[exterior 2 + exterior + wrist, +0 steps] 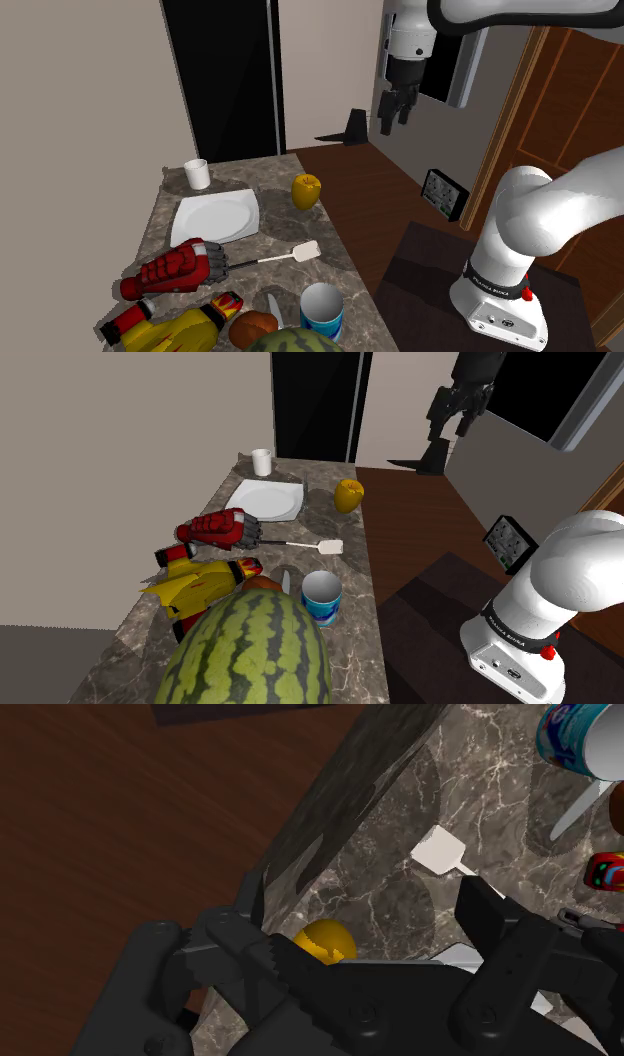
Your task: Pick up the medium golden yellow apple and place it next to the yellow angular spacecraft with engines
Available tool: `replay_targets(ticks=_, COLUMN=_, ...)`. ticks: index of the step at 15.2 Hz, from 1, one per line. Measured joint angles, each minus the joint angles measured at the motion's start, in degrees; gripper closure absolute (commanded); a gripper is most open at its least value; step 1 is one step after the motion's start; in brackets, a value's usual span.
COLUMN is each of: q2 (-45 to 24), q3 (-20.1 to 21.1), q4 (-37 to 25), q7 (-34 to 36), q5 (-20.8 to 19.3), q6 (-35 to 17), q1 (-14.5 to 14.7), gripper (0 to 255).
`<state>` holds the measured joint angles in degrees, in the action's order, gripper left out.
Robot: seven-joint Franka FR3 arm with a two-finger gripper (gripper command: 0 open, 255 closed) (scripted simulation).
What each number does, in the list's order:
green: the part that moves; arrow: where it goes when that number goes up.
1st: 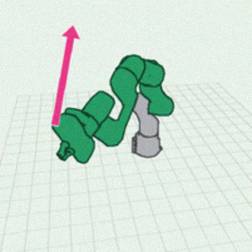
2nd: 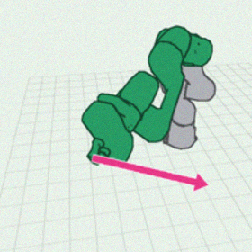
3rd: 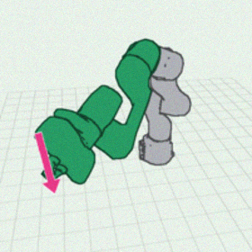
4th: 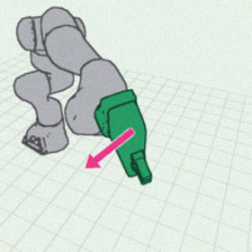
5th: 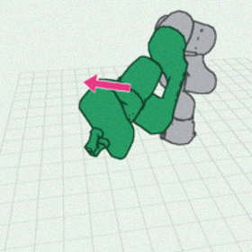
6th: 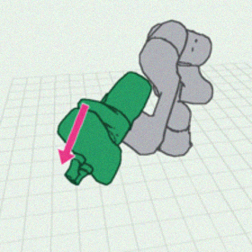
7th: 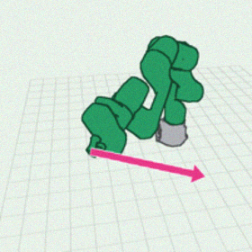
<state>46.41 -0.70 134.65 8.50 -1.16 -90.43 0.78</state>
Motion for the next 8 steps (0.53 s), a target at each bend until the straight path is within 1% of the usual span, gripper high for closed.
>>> replay_targets(ticks=1, q2=0.0, q3=0.0, q4=0.0, q7=0.0, q5=0.0, q6=0.0, q1=0.0, gripper=0)
replay_targets(ticks=3, q2=-0.6, q3=-1.5, q4=1.2, q7=-3.5, q5=-1.1, q6=-2.3, q1=0.7, gripper=0)
replay_targets(ticks=5, q2=-2.1, q3=-4.0, q4=2.3, q7=-9.1, q5=-2.8, q6=-5.7, q1=1.7, gripper=0)
replay_targets(ticks=8, q2=-4.8, q3=-7.6, q4=4.9, q7=-17.9, q5=-5.0, q6=-12.5, q1=3.5, gripper=0)
